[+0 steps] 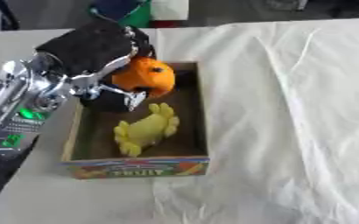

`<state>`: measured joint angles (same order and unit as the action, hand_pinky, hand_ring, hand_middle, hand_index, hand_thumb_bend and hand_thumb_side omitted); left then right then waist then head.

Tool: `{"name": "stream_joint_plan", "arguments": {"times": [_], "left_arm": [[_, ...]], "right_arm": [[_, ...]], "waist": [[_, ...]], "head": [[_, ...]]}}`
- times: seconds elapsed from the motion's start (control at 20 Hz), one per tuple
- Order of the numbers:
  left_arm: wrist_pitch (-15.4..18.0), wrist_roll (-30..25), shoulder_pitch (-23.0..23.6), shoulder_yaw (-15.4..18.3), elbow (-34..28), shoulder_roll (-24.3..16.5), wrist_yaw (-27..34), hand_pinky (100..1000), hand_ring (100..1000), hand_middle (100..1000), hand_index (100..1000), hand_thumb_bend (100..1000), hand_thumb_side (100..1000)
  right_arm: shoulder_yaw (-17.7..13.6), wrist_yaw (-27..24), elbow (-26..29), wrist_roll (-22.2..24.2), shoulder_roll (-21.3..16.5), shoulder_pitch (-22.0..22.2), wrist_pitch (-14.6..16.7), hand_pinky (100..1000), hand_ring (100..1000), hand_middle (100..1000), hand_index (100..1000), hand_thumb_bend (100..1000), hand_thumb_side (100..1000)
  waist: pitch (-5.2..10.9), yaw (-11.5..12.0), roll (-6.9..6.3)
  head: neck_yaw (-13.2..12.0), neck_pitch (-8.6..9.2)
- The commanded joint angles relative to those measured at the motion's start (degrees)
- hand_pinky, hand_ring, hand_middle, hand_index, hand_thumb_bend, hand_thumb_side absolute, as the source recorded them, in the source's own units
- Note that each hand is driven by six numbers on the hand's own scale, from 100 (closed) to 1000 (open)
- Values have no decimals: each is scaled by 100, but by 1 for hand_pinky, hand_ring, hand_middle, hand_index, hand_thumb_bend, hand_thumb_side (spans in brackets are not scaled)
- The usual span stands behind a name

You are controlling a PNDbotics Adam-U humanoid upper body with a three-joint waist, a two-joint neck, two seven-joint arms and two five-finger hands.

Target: Pick up objects on the table and place them in the box.

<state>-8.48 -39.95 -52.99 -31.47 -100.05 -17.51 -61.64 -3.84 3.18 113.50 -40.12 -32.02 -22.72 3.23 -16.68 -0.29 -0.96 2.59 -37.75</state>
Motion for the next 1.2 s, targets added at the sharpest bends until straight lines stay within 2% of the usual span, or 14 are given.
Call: {"name": "stream_joint_plan", "arguments": {"times": [0.05,0.2,0.25,0.3,0.35,0.4,0.45,0.5,0.55,0.6,0.75,0.85,0.9,1.2], "left_arm": [[102,-124,-52,-51,106,44,-123,453,642,607,724,100,169],[227,-285,-50,-90,199,55,-194,519,717,693,816,104,160],[274,-360,-53,-96,207,53,-211,536,736,714,832,129,208],[313,-431,-58,-93,205,48,-228,574,774,755,869,239,362],[345,-497,-62,-86,195,43,-254,586,783,763,877,280,404],[368,-553,-65,-74,181,39,-286,630,823,799,907,441,538],[390,-606,-68,-58,164,33,-336,651,841,817,917,502,591],[415,-656,-71,-43,146,28,-397,693,877,849,939,630,692],[445,-707,-74,-28,130,23,-471,701,884,855,943,669,720],[470,-745,-79,-8,113,16,-548,721,900,868,953,780,798],[486,-750,-85,80,42,-4,-801,756,925,890,970,965,895],[462,-671,-81,175,-24,-21,-961,759,927,891,969,1000,936],[443,-617,-75,227,-62,-27,-1025,754,922,886,965,1000,990],[-89,179,-59,818,-667,-107,-1168,694,875,841,933,998,1000]], "right_arm": [[-32,-17,109,-10,-128,-58,4,634,671,554,694,100,608],[-32,-14,109,-16,-125,-49,0,634,670,554,693,100,608],[-32,-13,109,-18,-125,-46,-2,634,670,554,693,100,608],[-31,-13,109,-19,-127,-44,-2,634,670,554,693,100,608],[-31,-12,109,-21,-128,-41,-2,634,670,554,693,100,608],[-31,-11,109,-21,-129,-39,-1,634,670,553,693,100,608],[-31,-11,109,-22,-131,-37,-1,634,670,553,693,100,608],[-31,-10,109,-24,-131,-34,-2,634,670,553,693,100,608],[-31,-9,109,-25,-132,-32,-3,634,670,553,693,100,608],[-32,-9,109,-27,-132,-31,-3,634,670,553,693,100,608],[-33,-8,109,-33,-132,-28,-1,634,670,554,693,100,608],[-35,-6,109,-38,-137,-31,4,634,670,554,693,100,607],[-37,-4,109,-41,-139,-32,7,634,670,554,693,100,607],[-48,4,109,-62,-145,-40,17,633,670,554,693,100,607]], "waist": [[94,9,20],[84,12,18],[82,13,17],[81,15,15],[81,17,14],[81,18,13],[82,19,13],[83,20,13],[84,21,13],[86,22,13],[90,29,18],[92,37,21],[92,41,23],[77,88,40]], "head": [[-31,-16],[-40,-11],[-39,-10],[-38,-10],[-39,-9],[-39,-4],[-37,3],[-33,7],[-29,8],[-28,10],[-38,4],[-50,-11],[-55,-17],[-68,-30]]}}
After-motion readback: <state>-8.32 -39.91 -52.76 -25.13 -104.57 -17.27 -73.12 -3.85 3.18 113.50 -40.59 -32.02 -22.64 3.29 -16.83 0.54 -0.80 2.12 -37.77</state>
